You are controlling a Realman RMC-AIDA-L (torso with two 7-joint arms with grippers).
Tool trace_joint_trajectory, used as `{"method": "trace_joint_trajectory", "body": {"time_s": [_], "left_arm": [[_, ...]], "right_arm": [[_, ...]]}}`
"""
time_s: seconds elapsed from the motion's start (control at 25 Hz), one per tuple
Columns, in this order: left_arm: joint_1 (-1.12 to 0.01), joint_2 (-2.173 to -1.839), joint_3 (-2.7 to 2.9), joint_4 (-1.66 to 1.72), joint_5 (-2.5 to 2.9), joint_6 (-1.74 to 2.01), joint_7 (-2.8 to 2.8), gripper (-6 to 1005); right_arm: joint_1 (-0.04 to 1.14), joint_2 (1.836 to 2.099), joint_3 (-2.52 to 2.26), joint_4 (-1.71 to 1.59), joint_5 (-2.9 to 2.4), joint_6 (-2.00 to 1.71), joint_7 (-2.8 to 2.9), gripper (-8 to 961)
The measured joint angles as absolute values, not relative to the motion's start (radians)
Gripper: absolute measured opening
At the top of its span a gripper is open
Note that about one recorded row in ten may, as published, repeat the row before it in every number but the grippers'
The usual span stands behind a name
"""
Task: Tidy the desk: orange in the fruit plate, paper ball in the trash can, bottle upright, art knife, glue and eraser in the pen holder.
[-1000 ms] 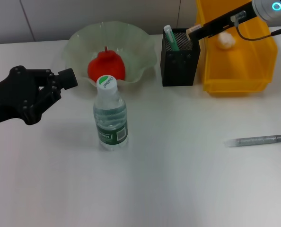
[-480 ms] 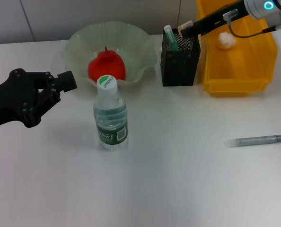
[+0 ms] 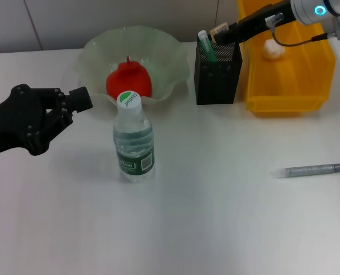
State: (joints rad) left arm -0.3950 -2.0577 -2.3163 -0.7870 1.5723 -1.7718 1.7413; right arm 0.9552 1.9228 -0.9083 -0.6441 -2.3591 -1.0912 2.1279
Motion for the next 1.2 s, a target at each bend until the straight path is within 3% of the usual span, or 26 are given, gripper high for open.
{"method": "trace_joint_trajectory", "body": {"time_s": [0.44,1.2], "left_arm": [[-0.395,-2.058,-2.316,-0.780,1.572,-1.772,1.747,5],[-0.394,-2.059,-2.316,-0.778,1.572,-1.773,1.750,6]], "right_arm": [[0.960,1.925,-0.906,-0.621,-2.353,-1.081,2.123,401],[0.970,1.905,-0.904,-0.572,-2.361,-1.068,2.143,417]]}}
